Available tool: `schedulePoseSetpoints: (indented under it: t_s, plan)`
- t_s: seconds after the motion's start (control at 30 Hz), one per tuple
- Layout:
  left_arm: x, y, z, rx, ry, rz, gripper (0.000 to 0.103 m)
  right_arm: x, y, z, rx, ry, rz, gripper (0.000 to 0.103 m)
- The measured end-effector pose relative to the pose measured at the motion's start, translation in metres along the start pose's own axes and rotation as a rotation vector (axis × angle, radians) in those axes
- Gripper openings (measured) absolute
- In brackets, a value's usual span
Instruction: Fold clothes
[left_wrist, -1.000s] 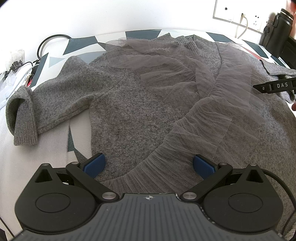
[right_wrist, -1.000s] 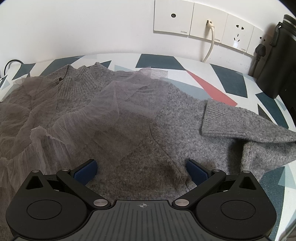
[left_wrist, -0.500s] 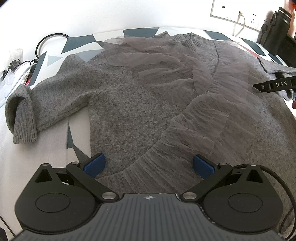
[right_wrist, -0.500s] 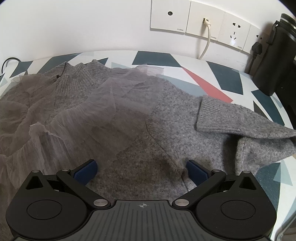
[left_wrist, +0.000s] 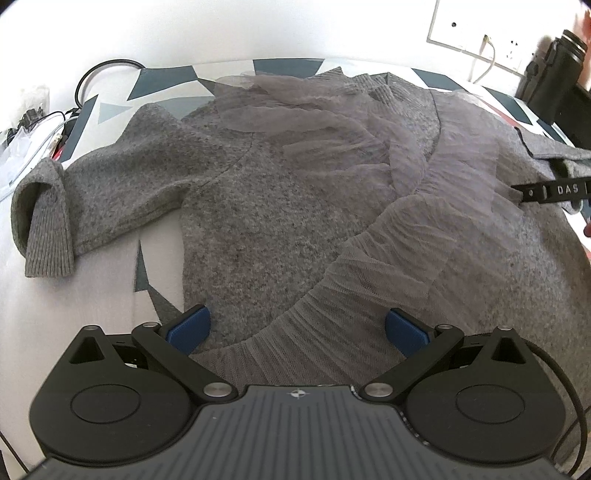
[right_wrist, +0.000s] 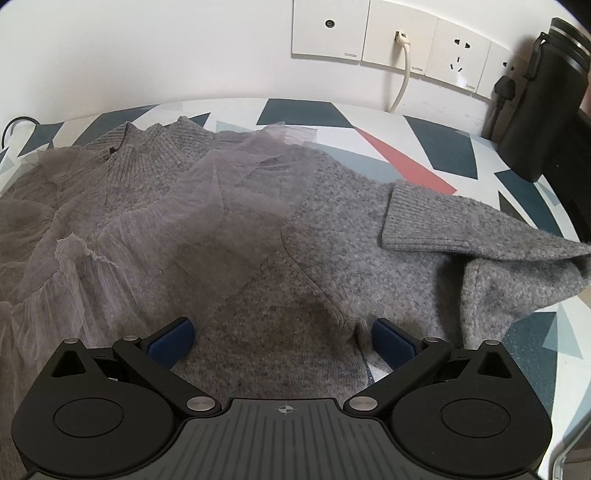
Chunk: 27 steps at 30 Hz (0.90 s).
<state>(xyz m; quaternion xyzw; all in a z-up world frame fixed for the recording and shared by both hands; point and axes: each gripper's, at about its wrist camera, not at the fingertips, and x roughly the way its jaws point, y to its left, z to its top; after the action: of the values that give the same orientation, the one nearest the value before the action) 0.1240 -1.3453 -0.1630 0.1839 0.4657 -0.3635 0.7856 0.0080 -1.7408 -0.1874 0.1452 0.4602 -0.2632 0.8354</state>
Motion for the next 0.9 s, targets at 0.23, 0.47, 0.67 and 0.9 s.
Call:
schedulePoseSetpoints:
  t_s: [0.23,0.47,0.67,0.9]
  plan:
    - [0.0023,0.0024,0.0032,-0.027,-0.013,0.009,0.103,-0.0005,-0.0003,-0.0015,-0.005,-0.006,0.003,0.102]
    - [0.0042,0.0006,0.0032,-0.013,-0.017,0.020,0.103,-0.0006,0.0005,-0.0014,-0.004,-0.005,0.001,0.102]
    - [0.0043,0.0014,0.0041,-0.021,-0.018,0.020,0.103,-0.0012,0.0003,-0.0031,0.000,-0.012,0.000,0.102]
    - [0.0038,0.0009,0.0016,-0.012,-0.026,0.021,0.103,-0.0015,0.0003,-0.0043,0.002,-0.018,-0.001,0.102]
